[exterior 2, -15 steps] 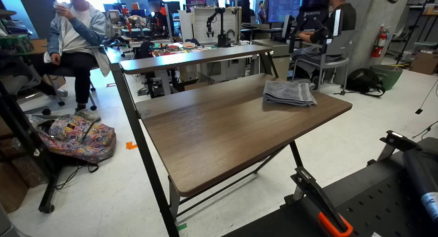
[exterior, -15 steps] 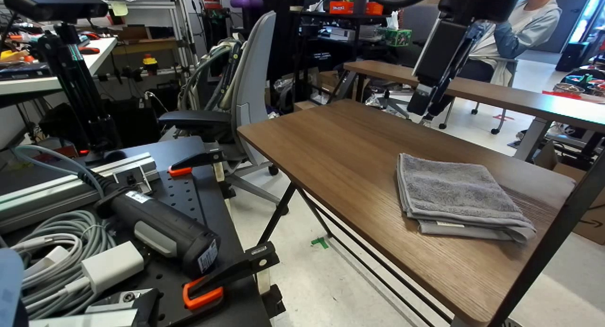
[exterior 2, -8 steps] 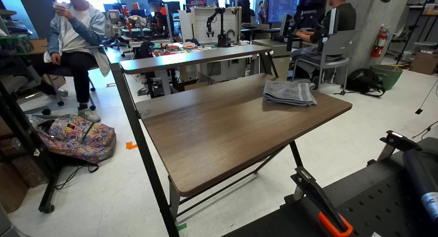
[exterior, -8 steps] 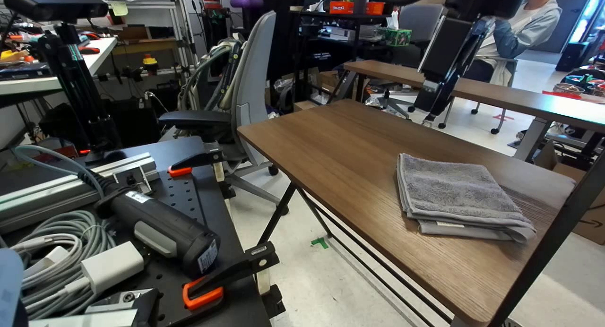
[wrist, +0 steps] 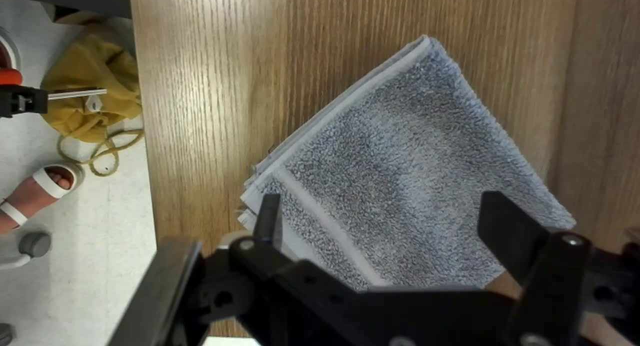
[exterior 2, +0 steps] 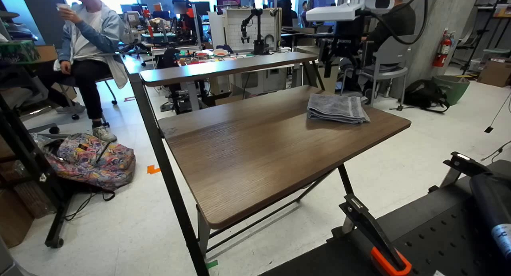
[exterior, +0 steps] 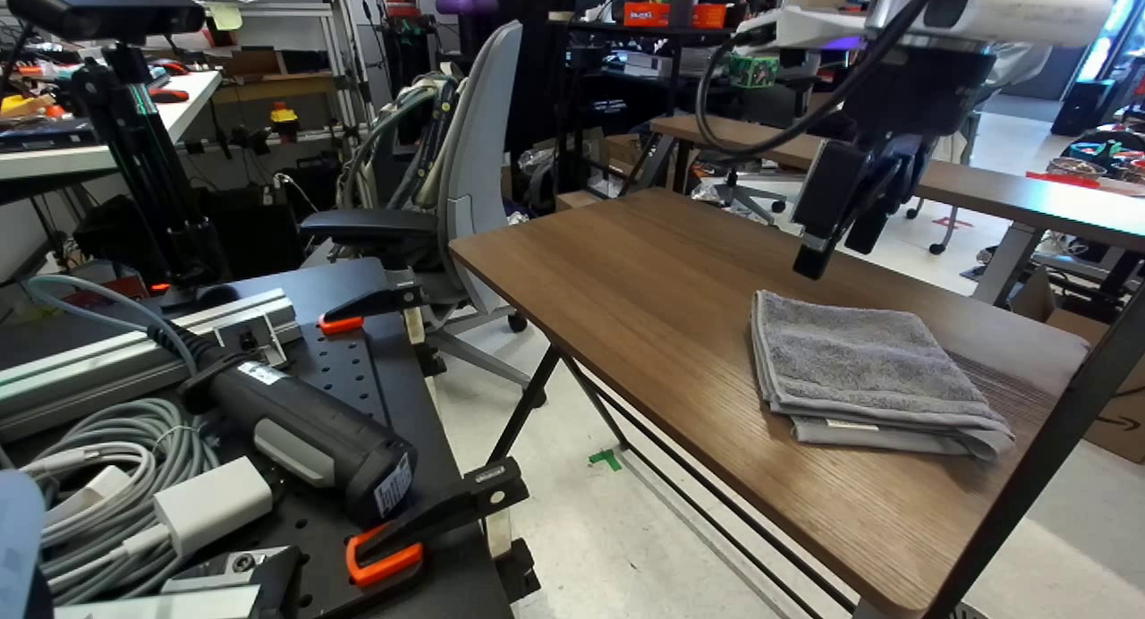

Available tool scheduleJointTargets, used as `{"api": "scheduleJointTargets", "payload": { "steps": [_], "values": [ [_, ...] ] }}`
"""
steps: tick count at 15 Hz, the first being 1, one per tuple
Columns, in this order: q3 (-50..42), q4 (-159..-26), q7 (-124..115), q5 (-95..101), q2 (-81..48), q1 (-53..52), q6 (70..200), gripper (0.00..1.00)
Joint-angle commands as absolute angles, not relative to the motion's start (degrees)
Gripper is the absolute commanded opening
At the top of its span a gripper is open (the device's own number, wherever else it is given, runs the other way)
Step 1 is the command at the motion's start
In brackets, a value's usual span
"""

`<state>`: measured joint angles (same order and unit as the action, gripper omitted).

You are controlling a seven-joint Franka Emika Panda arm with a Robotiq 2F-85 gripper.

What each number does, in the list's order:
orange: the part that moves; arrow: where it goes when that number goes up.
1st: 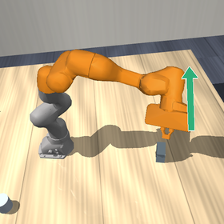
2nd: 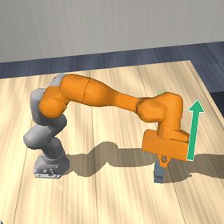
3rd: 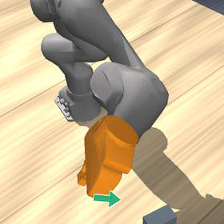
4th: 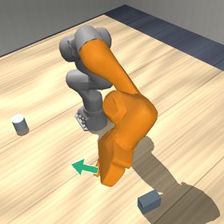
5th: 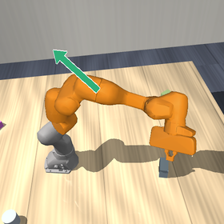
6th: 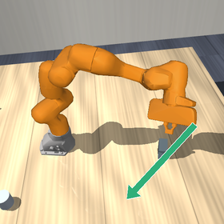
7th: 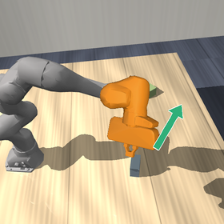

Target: Move the towel on the table

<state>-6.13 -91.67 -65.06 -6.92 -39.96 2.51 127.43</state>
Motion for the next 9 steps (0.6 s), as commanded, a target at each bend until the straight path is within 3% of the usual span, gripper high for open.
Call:
{"api": "scheduleJointTargets", "payload": {
  "steps": [1, 9],
  "values": [
    [-7.6, -84.2, -68.5, -7.2, -47.0, 1.3, 126.7, 1.0],
    [-9.8, -75.2, -74.2, -6.6, -55.4, 1.7, 126.0, 1.0]
  ]
}}
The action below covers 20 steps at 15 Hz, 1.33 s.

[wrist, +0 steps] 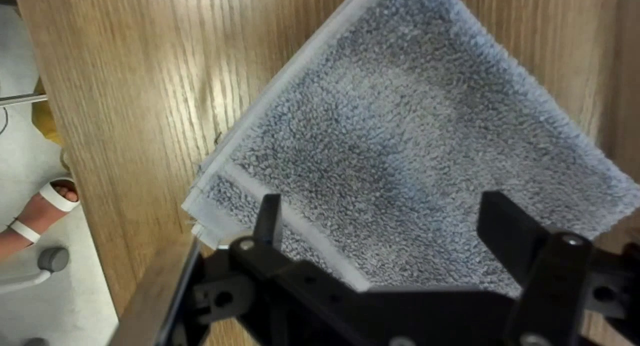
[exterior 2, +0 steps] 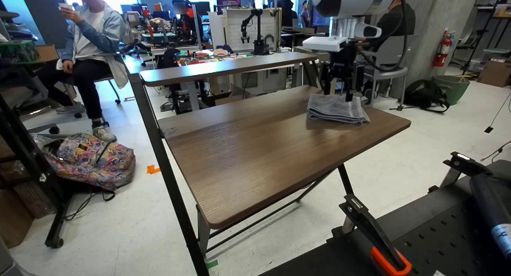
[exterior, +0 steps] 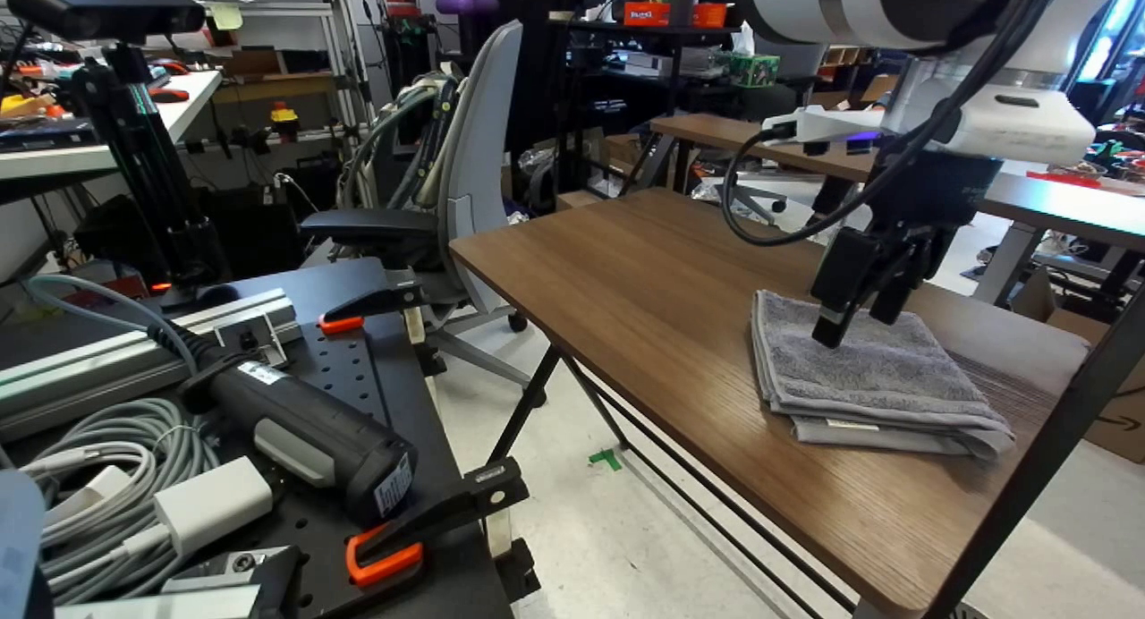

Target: Move the towel on the table

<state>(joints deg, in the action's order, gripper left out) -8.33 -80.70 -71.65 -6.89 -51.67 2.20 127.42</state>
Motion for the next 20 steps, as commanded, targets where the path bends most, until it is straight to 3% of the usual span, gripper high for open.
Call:
{"api": "scheduleJointTargets", "payload": {
  "steps": [1, 20],
  "values": [
    [-10.0, -74.1, -74.7, -6.4, -56.3, 1.7, 125.7, 1.0],
    [-9.3, -76.1, -80.6, 3.2, -59.8, -12.9, 130.9, 1.0]
  ]
}}
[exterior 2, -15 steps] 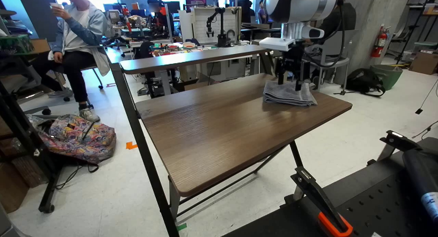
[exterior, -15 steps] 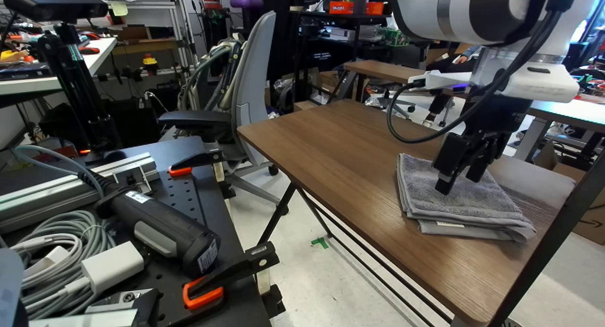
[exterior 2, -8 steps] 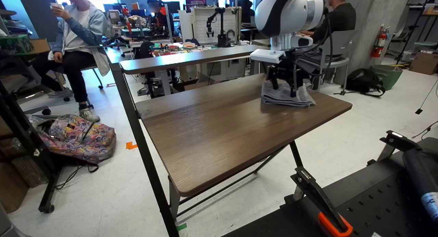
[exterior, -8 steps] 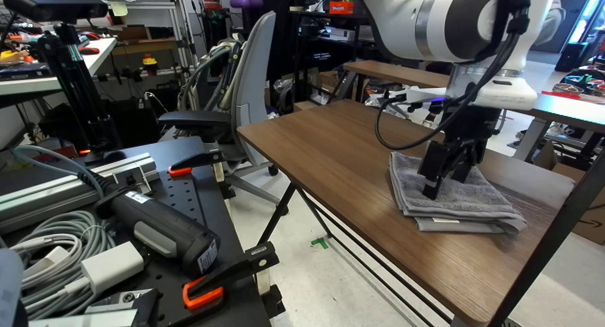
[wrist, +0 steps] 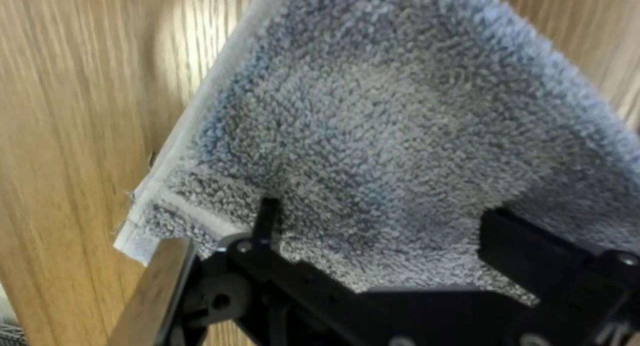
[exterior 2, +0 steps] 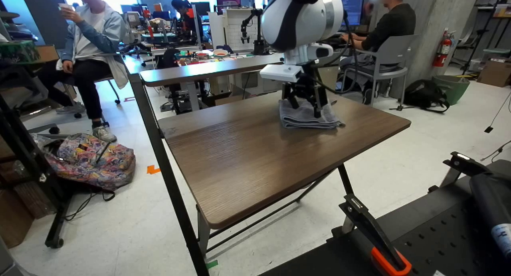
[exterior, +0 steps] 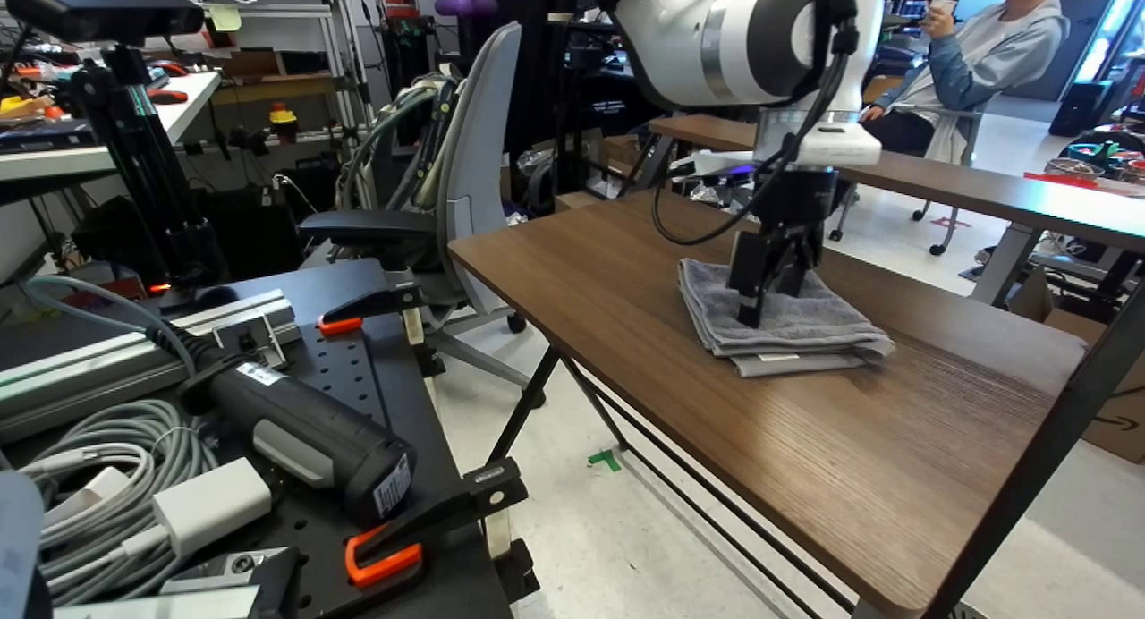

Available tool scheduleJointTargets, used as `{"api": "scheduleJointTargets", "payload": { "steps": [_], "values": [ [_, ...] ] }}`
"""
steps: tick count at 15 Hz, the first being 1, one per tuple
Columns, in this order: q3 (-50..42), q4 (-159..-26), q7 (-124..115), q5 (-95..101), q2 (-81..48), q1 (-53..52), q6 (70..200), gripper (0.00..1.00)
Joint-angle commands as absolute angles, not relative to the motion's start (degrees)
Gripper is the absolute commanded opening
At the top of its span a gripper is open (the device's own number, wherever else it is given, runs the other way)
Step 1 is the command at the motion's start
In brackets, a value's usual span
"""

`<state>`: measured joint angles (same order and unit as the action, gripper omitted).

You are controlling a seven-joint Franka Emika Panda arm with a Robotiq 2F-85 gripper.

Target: Move the towel on the table

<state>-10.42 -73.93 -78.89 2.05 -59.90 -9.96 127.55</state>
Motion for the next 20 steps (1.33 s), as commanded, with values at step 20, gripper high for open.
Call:
{"api": "scheduleJointTargets", "payload": {
  "steps": [20],
  "values": [
    [-6.5, -100.2, -84.1, 3.7, -37.8, -21.5, 143.9, 1.0]
  ]
}}
